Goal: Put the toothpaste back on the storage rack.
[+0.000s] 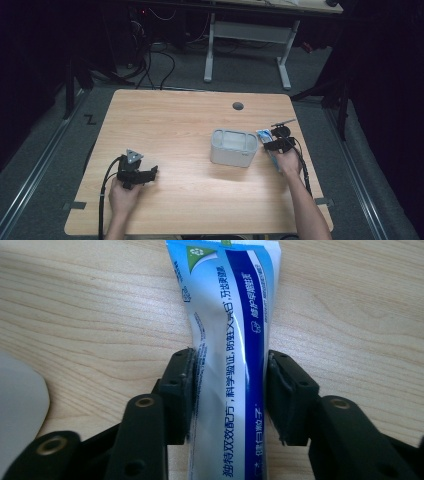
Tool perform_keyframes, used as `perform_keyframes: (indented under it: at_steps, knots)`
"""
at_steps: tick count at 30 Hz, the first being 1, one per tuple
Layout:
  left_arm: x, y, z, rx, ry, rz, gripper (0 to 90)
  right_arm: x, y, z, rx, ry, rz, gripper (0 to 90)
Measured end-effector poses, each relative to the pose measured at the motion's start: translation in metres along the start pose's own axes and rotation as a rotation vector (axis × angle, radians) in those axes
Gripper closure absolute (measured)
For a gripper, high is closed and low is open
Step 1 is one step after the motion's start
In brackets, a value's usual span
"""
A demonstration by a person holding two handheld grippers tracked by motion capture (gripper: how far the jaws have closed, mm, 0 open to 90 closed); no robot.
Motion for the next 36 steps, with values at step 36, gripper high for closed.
perform_keyframes:
  at_steps: [36]
  knots:
    - [0.000,0.000,0.000,0.005,0.001,-0.001,18.6,0.000,-0.058,-0.001,0.103,-0.010,-0.130,71.7]
Point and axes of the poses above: each handheld gripper's, and its own axes: y roughly forward along the jaws, x roughly out of its top, z roughly to its left, the point moved 8 cm from there along y, roughly forward along the jaws, and after that the axes turned 2 degrees about z, right-handed, at the moved point
